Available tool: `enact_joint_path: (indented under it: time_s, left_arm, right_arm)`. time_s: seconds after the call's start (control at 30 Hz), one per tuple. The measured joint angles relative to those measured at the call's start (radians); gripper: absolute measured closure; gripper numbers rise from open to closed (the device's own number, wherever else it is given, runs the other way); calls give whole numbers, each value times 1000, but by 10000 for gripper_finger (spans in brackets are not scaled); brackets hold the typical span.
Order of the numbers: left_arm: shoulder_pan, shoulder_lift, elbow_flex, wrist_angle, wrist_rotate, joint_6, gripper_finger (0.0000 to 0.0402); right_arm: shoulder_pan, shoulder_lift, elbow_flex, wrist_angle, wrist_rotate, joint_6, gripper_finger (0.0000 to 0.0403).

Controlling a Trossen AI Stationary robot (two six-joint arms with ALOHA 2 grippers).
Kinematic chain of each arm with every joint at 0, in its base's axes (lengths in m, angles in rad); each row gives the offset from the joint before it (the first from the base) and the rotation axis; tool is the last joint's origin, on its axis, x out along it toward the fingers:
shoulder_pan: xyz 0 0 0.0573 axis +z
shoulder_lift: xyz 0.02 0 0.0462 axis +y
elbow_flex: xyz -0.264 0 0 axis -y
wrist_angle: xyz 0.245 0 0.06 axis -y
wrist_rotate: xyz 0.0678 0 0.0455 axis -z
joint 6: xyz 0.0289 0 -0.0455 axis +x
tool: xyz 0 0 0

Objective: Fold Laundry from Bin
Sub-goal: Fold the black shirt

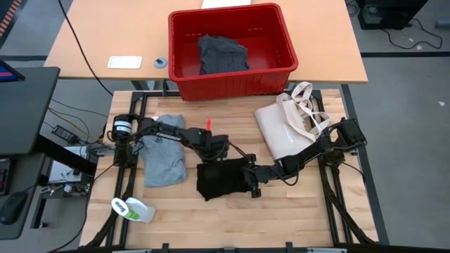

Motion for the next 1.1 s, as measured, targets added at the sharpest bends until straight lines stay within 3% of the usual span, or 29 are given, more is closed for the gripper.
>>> enact_joint_path:
  time_s: [0.07,0.17,0.37,0.5,0.63,0.87,1.1]
  left_arm:
    - [-11,1,-5,19,-3,-4,77]
    - [-29,3,-5,39,-1,5,141]
    - [-54,4,3,40,38,3,356]
    - [-56,11,52,-14,36,-78,358]
    - [-78,15,129,-79,2,-162,358]
    - [-154,13,302,-389,-241,-312,358]
    - [-257,13,428,-627,-474,-547,358]
  right_arm:
    - [-1,0,0,1,0,3,234]
    - [0,0,0,1,0,-11,234]
    - [11,-39,-2,-24,-1,-71,234]
    - [22,-173,-2,-133,4,-62,234]
    - [42,-395,-2,-382,56,-23,234]
    - [71,-745,-2,-688,209,132,234]
    - [88,-832,-75,-681,218,198,234]
